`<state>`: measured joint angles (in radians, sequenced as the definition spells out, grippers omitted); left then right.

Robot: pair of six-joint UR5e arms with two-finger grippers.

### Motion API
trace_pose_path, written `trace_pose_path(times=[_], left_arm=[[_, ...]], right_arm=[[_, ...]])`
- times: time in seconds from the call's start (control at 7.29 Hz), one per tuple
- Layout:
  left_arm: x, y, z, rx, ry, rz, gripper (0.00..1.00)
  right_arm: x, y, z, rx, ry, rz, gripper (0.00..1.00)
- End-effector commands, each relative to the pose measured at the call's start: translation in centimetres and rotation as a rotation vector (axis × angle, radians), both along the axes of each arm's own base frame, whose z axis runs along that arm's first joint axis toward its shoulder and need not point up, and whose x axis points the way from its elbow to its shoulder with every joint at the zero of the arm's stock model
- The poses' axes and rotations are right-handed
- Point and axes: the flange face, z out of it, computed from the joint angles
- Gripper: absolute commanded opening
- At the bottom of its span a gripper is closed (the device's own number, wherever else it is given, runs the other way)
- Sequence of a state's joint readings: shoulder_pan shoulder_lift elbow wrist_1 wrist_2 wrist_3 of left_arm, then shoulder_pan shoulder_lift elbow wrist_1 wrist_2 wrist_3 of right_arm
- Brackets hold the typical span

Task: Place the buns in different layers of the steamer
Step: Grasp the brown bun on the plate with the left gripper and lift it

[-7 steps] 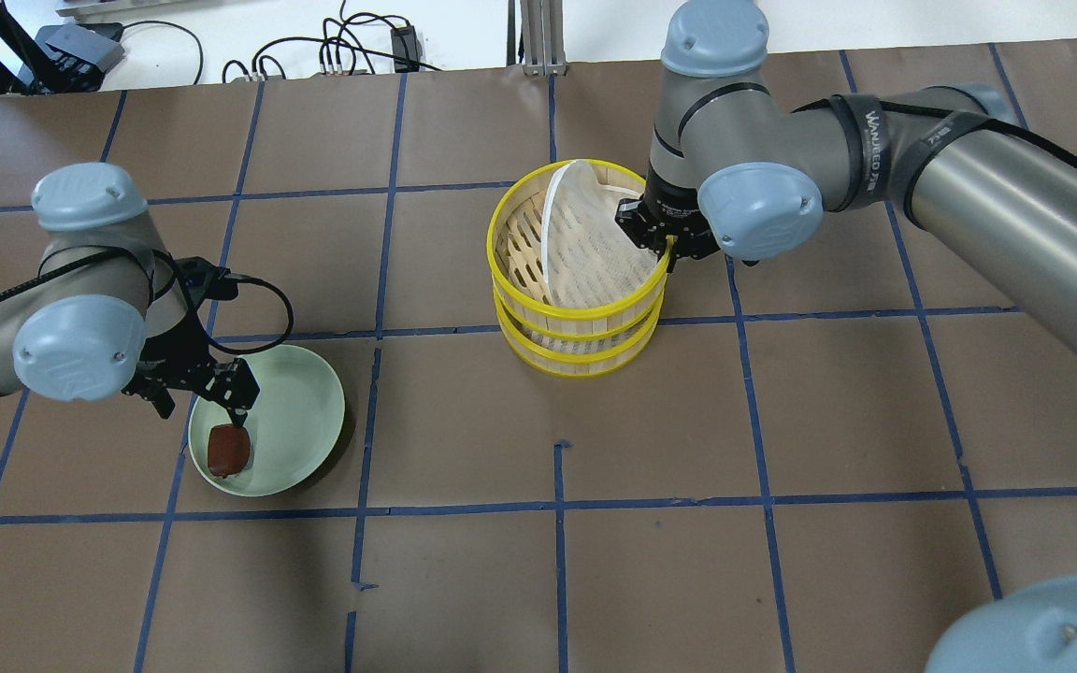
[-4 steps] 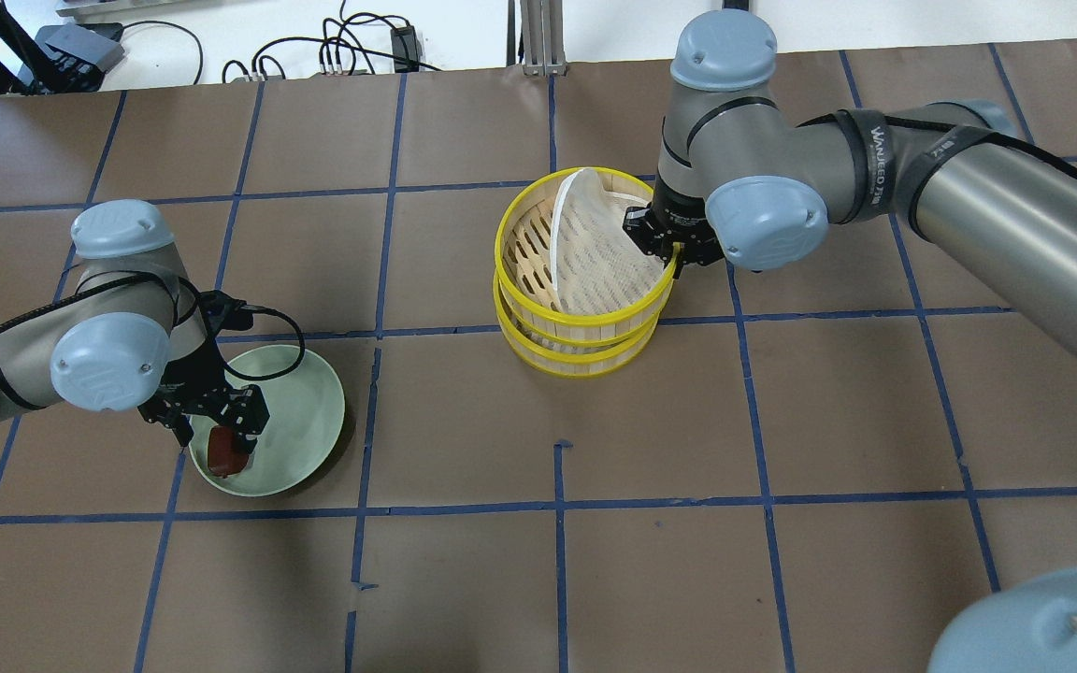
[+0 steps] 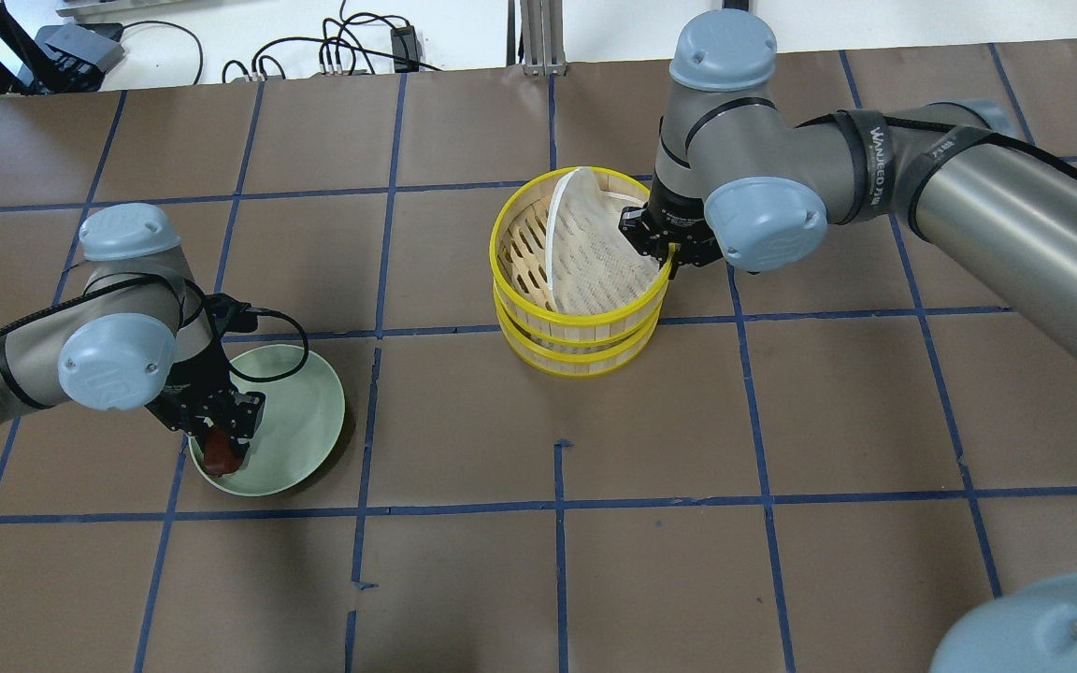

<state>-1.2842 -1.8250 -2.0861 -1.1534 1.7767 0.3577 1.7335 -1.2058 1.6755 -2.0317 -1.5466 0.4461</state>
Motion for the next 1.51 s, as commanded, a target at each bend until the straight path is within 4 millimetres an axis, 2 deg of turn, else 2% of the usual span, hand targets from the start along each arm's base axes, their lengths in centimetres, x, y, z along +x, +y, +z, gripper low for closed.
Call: trace_pose_path(times=[0.0,0.14,0.41,0.55,0.69,0.82,0.96,1.1,1.24,1.37], left_arm=[[-1.1,-3.0,2.8,-0.104,-0.034,0.006,0.13],[-3.8,-5.4,6.5,-0.181,-0.021,-0.039,0.09],[-9.0,-6.6,12.4,-0.268,0.008,-0.122,0.09],[-10.6,-6.9,14.4,-0.326,0.039,-0.088,0.09],[-11.1,-7.5,15.2,-0.354,0.057,-0.005,0.09],[-11.6,-7.9,16.0,-0.376,0.098,0.017,0.09],[-12.5,-8.3,17.4,-0.406,0.124,0.009,0.09],[-14.8,-8.7,20.3,-0.460,0.202,-0.008,0.09],[-18.0,-8.8,22.3,-0.490,0.229,0.021,0.09],[-21.8,-8.2,23.1,-0.498,0.233,0.091,0.09]], right_arm=[[0.2,0.1,-0.4,0.011,-0.009,0.001,0.09],[0.2,0.0,-0.3,0.008,-0.010,0.001,0.09],[0.1,0.1,-0.6,0.018,-0.005,-0.002,0.10],[0.1,0.2,-0.6,0.018,-0.003,-0.004,0.11],[0.0,0.5,-1.1,0.028,0.003,-0.004,0.14],[-0.1,0.8,-1.5,0.038,0.009,-0.003,0.82],[-0.1,1.1,-2.0,0.050,0.011,-0.002,1.00],[-0.3,1.1,-1.2,0.037,0.012,-0.003,1.00],[-0.9,0.8,-0.2,0.024,0.009,-0.002,1.00],[-2.5,0.4,3.0,-0.014,-0.002,-0.010,1.00]])
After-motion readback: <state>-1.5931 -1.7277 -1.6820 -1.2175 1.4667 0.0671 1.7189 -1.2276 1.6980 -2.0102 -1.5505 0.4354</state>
